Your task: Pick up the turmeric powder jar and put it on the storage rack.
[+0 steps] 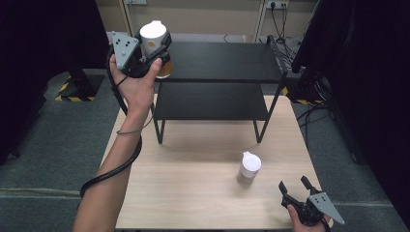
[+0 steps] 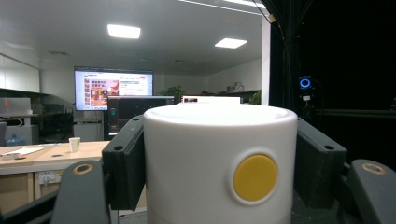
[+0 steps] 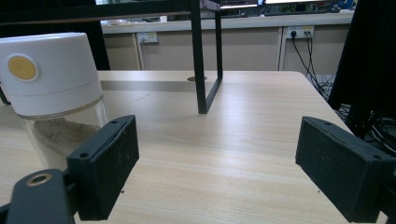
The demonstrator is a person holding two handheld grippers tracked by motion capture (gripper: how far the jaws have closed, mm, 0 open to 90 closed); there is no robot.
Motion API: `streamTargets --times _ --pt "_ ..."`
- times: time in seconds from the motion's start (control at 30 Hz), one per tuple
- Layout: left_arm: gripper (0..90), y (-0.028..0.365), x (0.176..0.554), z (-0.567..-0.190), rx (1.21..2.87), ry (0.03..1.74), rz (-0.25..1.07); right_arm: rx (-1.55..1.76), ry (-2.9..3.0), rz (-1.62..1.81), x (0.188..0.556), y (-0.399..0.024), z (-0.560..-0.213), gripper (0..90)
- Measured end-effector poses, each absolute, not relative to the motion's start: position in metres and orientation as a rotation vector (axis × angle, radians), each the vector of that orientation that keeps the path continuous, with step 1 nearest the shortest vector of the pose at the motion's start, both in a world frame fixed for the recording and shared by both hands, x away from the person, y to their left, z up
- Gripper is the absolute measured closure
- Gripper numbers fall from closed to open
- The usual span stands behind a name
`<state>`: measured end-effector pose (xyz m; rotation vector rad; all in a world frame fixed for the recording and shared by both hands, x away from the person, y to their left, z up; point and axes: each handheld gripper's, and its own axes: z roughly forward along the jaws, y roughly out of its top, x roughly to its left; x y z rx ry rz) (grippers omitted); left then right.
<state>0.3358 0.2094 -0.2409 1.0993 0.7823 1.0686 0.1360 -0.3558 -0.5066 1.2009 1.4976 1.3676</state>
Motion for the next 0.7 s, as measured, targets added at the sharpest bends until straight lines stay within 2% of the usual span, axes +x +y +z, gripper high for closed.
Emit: streamTargets --times 0.7 --pt "30.7 0.206 0.358 -0.244 1.120 0.846 1.089 1.196 1.500 1.369 0.136 -0.356 -0.507 13.6"
